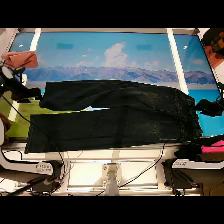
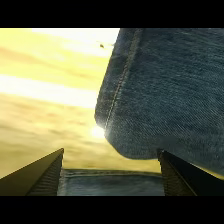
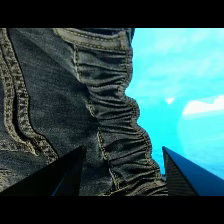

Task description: Fold the clothes and pants, and hang the long-sleeved shirts on hangers.

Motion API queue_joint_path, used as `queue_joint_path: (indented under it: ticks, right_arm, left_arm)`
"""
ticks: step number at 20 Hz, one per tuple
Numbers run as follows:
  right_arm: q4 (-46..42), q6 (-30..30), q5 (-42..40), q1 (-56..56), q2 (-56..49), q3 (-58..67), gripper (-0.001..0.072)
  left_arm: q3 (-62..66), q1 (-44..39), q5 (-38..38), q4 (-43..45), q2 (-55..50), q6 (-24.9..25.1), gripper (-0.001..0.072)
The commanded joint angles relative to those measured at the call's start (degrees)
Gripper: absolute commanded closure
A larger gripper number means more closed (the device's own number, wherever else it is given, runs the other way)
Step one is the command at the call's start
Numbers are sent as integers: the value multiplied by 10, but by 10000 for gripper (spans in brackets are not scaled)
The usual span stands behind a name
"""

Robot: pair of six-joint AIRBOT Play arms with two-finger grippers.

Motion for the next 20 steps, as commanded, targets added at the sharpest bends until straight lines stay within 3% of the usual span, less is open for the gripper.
queue_joint_path:
  ticks: [1,3,6,11,13,16,19,20]
  right_arm:
    - [0,-3,-6,0,0,0,172]
    - [0,-3,-11,0,0,0,172]
    - [1,-3,-12,0,0,0,172]
    - [2,-2,-11,0,0,0,173]
    - [2,-2,-14,0,0,0,173]
    - [2,-2,-18,0,0,0,173]
    - [2,-2,-33,0,0,0,173]
    - [3,-2,-41,0,0,0,173]
  left_arm:
    - [-1,87,-14,-183,-33,-42,69]
    - [-1,130,-21,-257,-39,-62,71]
    - [-3,144,-9,-252,-39,-111,71]
    - [-27,100,50,-253,-40,-169,71]
    - [-43,75,60,-217,-40,-207,71]
    - [-50,39,65,-90,-40,-292,71]
    - [-50,17,76,-74,-40,-317,76]
    - [-51,12,76,-74,-40,-331,148]
